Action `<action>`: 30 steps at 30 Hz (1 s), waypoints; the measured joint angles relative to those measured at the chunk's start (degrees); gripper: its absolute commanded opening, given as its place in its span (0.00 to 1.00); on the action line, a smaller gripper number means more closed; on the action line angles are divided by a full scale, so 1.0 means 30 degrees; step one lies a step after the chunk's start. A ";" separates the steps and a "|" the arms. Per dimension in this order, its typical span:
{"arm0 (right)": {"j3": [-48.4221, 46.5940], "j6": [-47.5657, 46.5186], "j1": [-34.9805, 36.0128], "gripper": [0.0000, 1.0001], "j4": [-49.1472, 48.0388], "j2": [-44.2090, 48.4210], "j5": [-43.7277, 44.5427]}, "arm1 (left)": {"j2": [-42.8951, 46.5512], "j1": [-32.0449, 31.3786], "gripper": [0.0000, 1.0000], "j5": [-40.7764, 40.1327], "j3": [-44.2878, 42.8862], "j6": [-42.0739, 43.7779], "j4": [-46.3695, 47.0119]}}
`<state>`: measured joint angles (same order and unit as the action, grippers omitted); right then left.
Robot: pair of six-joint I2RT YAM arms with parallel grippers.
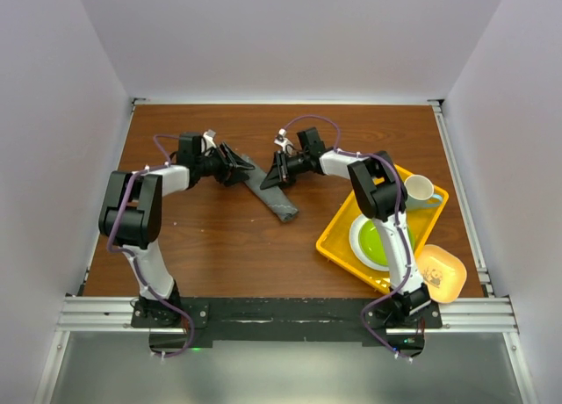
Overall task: Fold the napkin, place the utensils inside, and roll it up
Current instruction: Roll the napkin with the utensil
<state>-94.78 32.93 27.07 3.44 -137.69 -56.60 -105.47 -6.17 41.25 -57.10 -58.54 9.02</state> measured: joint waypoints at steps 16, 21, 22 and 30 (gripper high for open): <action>-0.0641 -0.0495 -0.0474 0.54 0.0809 -0.0386 -0.1129 | -0.1005 -0.0867 0.52 -0.2528 -0.1180 -0.0073 -0.2273; -0.1902 -0.2390 -0.0386 0.64 0.3774 -0.0073 0.0095 | -0.1399 -0.0867 0.51 -0.2696 -0.1195 -0.0058 -0.2368; -0.2178 -0.2820 -0.0350 0.65 0.4408 0.0022 0.0503 | -0.1457 -0.0867 0.51 -0.2696 -0.1224 -0.0044 -0.2412; -0.3366 -0.5821 -0.0255 0.71 0.8524 0.1253 0.4663 | -0.1530 -0.0867 0.52 -0.2761 -0.1785 0.0437 -0.2987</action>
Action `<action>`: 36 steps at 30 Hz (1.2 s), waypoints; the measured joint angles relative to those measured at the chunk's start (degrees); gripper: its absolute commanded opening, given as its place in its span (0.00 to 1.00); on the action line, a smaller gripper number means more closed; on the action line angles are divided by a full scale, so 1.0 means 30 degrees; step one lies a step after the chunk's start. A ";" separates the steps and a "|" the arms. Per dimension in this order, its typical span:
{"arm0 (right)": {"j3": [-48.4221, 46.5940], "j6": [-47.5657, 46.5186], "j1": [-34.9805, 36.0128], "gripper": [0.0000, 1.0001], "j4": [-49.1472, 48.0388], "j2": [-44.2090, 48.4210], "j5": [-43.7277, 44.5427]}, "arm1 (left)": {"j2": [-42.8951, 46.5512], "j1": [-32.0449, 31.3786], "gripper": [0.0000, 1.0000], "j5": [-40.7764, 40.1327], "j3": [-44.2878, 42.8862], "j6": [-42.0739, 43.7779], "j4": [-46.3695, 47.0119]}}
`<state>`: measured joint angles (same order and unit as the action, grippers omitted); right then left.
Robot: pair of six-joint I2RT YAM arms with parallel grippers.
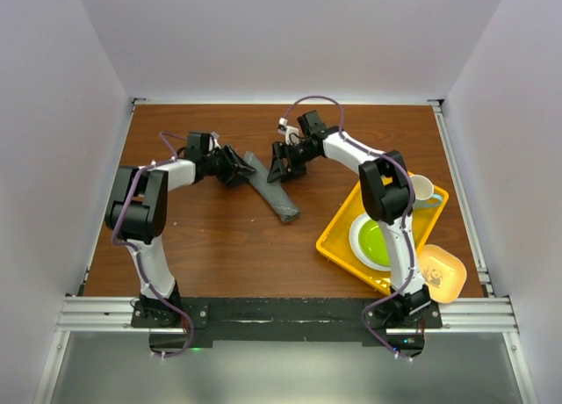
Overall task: Fold the napkin, place the utensils inside, and roll it up
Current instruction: Roll the napkin with the utensil
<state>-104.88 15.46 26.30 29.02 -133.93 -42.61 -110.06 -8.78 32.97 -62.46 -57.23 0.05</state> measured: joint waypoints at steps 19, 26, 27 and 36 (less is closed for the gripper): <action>0.2419 -0.1399 0.1093 0.24 0.1967 0.3956 0.2514 | -0.0605 0.0000 0.45 0.1785 -0.1392 -0.1413 0.2754; 0.5421 -0.1311 0.1479 0.26 0.1574 0.4881 0.1960 | -0.2346 0.0000 0.45 0.1719 -0.2375 -0.1224 0.2448; 0.5712 -0.1348 0.1450 0.28 0.1588 0.4881 0.2025 | -0.2535 0.0000 0.45 0.1705 -0.2543 -0.1100 0.2237; 0.5741 -0.1989 0.1515 0.63 0.1778 0.5129 0.3024 | -0.2630 -0.0007 0.50 0.1078 -0.4364 0.0393 -0.0466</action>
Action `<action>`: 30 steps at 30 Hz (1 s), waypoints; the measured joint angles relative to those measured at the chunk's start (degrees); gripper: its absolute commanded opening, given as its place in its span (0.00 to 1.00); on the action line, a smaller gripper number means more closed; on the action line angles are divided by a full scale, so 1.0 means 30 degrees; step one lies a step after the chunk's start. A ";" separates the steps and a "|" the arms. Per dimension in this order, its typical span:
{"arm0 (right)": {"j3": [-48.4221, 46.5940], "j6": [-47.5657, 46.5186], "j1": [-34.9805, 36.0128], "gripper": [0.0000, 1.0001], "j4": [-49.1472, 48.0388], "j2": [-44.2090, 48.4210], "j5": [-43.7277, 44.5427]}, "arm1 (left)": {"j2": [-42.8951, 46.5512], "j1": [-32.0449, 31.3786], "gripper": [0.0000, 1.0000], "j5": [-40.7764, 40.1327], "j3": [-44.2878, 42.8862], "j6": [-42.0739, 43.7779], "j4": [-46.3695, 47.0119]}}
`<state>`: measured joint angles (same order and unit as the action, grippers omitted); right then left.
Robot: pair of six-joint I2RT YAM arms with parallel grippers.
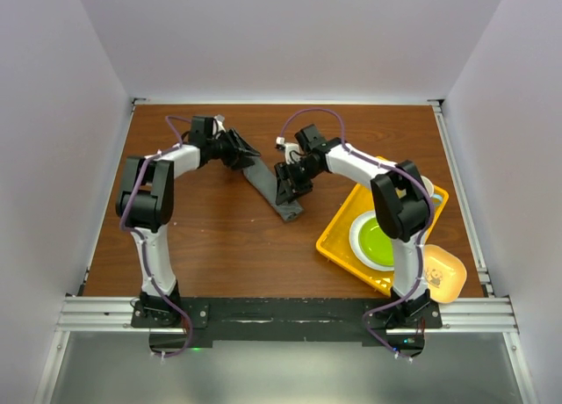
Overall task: Fold the napkin, place the utensils inside, and roll it up
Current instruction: Roll the napkin with the utensil
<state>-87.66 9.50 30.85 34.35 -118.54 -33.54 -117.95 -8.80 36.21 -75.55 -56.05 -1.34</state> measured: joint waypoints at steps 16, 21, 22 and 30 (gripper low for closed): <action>-0.4991 -0.3978 0.5034 0.92 0.0233 -0.0627 1.2998 | 0.6834 0.0648 0.61 -0.4146 0.1188 -0.0546 -0.3548; -0.6156 -0.4736 0.5260 0.93 0.0306 -0.2499 1.4950 | 0.6776 0.1632 0.63 -0.4299 0.2331 -0.0976 -0.3723; -0.6171 -0.4874 0.5304 0.93 0.0335 -0.2739 1.5198 | 0.6703 0.1829 0.63 -0.4291 0.2528 -0.1042 -0.3832; -0.6171 -0.5209 0.5340 0.89 0.0386 -0.3402 1.5948 | 0.6462 0.2579 0.64 -0.4233 0.3133 -0.1137 -0.3854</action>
<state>-106.17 -6.13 46.87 35.51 -128.75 14.31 -98.56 -1.06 23.51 -66.15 -59.46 -12.91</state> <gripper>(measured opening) 0.910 0.637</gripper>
